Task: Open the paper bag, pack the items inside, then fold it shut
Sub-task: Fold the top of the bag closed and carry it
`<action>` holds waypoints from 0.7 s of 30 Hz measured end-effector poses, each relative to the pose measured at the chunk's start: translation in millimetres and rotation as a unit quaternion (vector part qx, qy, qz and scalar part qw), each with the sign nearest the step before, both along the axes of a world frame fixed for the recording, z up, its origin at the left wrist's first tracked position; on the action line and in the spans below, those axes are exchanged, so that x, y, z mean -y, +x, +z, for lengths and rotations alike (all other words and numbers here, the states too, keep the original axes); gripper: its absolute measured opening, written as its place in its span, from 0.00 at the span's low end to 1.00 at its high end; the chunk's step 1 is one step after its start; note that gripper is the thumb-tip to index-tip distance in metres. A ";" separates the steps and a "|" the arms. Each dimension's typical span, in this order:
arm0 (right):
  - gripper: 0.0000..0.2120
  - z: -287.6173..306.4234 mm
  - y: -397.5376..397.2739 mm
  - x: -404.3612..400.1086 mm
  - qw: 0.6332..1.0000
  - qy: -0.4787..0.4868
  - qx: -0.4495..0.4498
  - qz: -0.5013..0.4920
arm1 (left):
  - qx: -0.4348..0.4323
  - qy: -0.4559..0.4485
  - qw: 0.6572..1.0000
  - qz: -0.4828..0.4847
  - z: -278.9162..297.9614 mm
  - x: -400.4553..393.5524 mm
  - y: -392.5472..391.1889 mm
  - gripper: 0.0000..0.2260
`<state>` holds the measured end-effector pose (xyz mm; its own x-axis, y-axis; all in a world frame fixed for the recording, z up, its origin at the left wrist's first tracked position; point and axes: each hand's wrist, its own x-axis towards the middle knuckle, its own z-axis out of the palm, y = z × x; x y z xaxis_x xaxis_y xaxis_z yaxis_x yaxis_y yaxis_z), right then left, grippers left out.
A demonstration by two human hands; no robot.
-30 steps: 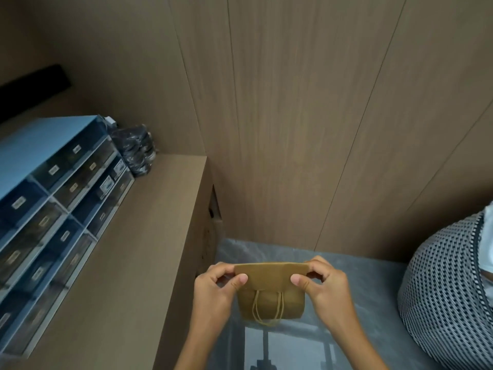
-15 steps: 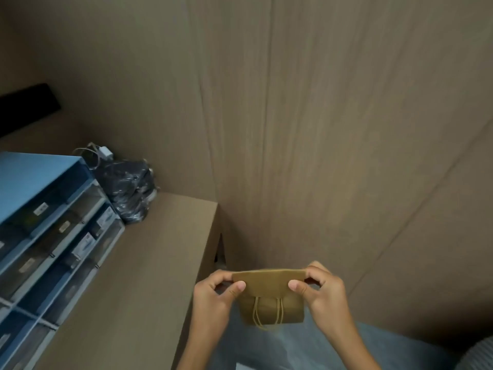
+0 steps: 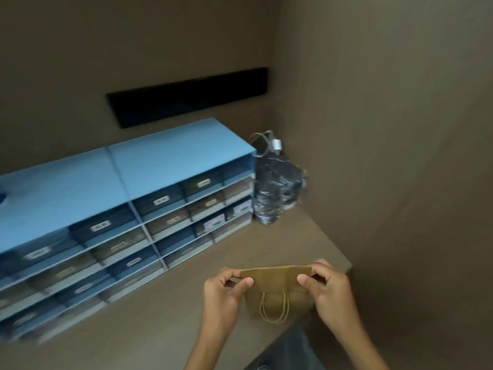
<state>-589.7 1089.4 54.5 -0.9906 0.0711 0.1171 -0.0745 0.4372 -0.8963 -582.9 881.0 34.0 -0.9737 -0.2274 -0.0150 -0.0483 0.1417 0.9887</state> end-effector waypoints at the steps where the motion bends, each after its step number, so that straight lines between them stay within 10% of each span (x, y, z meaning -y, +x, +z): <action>1: 0.11 -4.3 -18.8 5.7 0.999 -0.001 0.010 0.037 | 0.006 -0.009 0.999 0.036 -3.6 5.6 -3.4 0.07; 8: 0.04 -33.0 -105.0 49.0 0.963 0.017 0.071 0.260 | 0.075 -0.017 0.970 0.230 -29.1 28.1 -5.1 0.06; 21: 0.08 -78.0 -144.3 94.6 0.942 -0.006 0.131 0.310 | 0.111 -0.047 0.950 0.288 -58.1 53.2 -17.9 0.06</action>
<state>-734.0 994.8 -23.5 -0.8369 -0.5307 -0.1342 -0.0879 0.3722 -0.9240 -600.8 827.8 -24.2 -0.6630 -0.7318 -0.1576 -0.3499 0.1169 0.9295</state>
